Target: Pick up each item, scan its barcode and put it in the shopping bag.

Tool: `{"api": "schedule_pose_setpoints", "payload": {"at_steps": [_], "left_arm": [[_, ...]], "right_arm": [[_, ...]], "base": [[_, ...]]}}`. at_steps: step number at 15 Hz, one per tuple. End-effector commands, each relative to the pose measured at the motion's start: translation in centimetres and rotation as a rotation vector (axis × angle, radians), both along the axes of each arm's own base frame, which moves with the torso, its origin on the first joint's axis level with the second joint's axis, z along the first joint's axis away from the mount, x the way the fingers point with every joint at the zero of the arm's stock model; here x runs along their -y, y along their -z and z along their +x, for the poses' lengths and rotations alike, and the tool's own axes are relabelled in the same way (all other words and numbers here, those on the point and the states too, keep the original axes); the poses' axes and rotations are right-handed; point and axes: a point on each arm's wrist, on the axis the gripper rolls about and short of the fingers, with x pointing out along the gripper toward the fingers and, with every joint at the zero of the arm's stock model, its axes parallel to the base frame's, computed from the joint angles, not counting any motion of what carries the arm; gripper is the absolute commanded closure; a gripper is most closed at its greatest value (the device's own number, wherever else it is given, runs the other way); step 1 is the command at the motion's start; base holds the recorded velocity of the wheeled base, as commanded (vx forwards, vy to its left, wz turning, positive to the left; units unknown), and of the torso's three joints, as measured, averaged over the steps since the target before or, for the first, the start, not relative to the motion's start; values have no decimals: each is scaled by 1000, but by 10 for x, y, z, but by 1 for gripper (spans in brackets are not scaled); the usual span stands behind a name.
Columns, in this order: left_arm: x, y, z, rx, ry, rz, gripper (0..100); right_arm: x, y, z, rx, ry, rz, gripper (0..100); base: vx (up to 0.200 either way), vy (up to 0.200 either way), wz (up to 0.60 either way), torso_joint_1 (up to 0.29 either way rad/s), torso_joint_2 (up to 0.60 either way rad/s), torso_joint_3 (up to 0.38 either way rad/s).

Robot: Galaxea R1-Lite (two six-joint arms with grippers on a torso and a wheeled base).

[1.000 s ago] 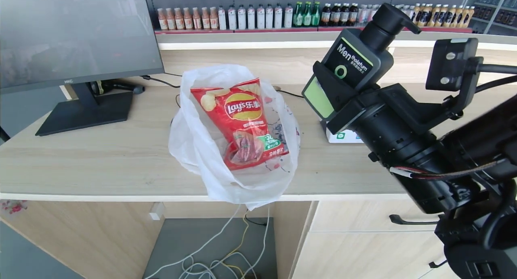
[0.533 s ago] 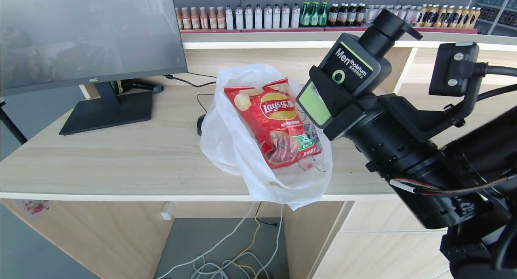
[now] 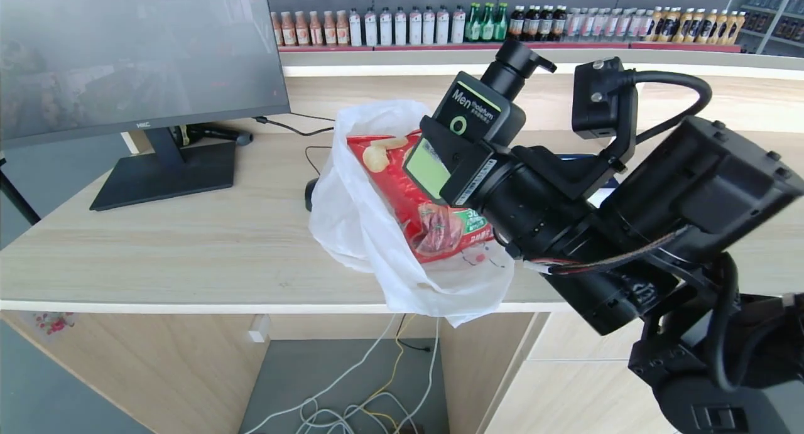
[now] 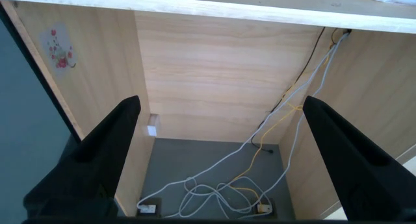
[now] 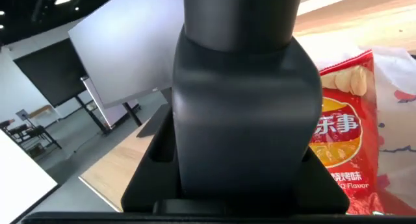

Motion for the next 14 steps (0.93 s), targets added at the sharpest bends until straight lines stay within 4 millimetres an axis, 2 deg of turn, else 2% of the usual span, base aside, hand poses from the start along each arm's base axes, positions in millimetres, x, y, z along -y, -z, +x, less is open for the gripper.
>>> {"api": "schedule_pose_setpoints", "payload": {"at_steps": [1, 4, 8, 11, 14], "left_arm": [[0, 0, 0, 0, -1, 0, 0], [0, 0, 0, 0, -1, 0, 0], [0, 0, 0, 0, -1, 0, 0], [0, 0, 0, 0, -1, 0, 0], [0, 0, 0, 0, -1, 0, 0]], "right_arm": [[-22, 22, 21, -49, -8, -15, 100], [-34, 30, 48, -50, 17, -2, 100], [-45, 30, 68, -65, 28, 12, 100], [-42, 37, 77, -77, 50, 0, 100], [-31, 51, 102, -95, 117, -14, 100]], "base": [[0, 0, 0, 0, 0, 0], [0, 0, 0, 0, 0, 0], [0, 0, 0, 0, 0, 0], [0, 0, 0, 0, 0, 0], [0, 0, 0, 0, 0, 0]]}}
